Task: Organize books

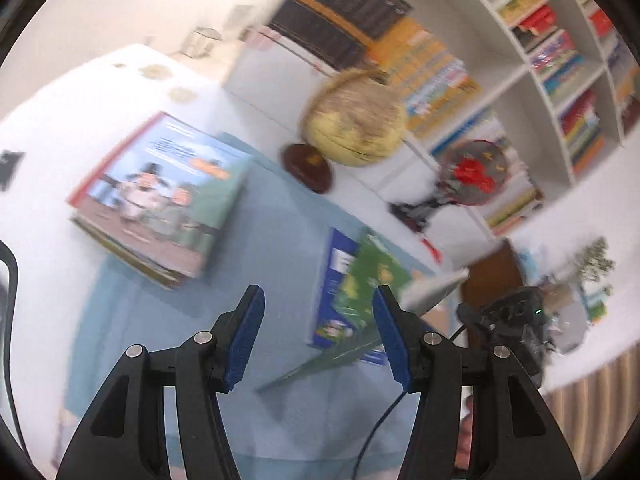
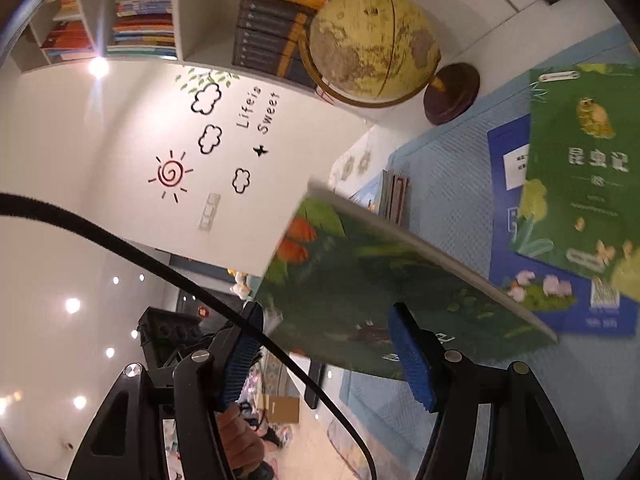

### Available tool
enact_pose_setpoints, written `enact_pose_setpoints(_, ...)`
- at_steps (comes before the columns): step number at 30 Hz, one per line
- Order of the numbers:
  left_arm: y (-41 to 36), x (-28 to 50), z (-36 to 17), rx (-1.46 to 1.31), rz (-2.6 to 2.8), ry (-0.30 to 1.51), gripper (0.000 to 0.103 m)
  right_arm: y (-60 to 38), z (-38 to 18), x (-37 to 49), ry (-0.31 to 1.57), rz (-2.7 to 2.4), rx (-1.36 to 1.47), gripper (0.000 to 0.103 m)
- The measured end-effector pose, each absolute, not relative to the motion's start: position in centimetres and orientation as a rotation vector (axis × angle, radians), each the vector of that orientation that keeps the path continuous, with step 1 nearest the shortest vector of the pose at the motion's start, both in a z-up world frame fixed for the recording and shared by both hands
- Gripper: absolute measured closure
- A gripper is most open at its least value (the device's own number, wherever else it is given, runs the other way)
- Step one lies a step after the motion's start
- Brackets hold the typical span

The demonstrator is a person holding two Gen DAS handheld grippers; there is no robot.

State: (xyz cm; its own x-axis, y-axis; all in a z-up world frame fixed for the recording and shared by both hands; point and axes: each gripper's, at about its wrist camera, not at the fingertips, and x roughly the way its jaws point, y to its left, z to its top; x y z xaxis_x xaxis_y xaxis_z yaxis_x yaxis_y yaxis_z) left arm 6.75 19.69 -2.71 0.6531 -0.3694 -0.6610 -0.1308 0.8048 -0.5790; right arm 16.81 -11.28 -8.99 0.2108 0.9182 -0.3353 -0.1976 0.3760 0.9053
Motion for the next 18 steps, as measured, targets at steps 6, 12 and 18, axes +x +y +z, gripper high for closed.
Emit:
enact_pose_setpoints(6,17.8,8.2,-8.4,-0.6,-0.081,1.03,0.05,-10.7,-11.0,18.8,1.138,0.812,0.593,0.038)
enact_pose_setpoints(12,14.5,10.8,-15.4,-0.581,-0.058,1.187,0.05,-10.1,-15.2,19.8,1.252,0.672,0.298,0.038)
enact_pose_setpoints(18,13.5,12.2,-17.7,-0.552,-0.025,1.24,0.05,-9.9,-16.4,21.1,1.278,0.742,0.379,0.038)
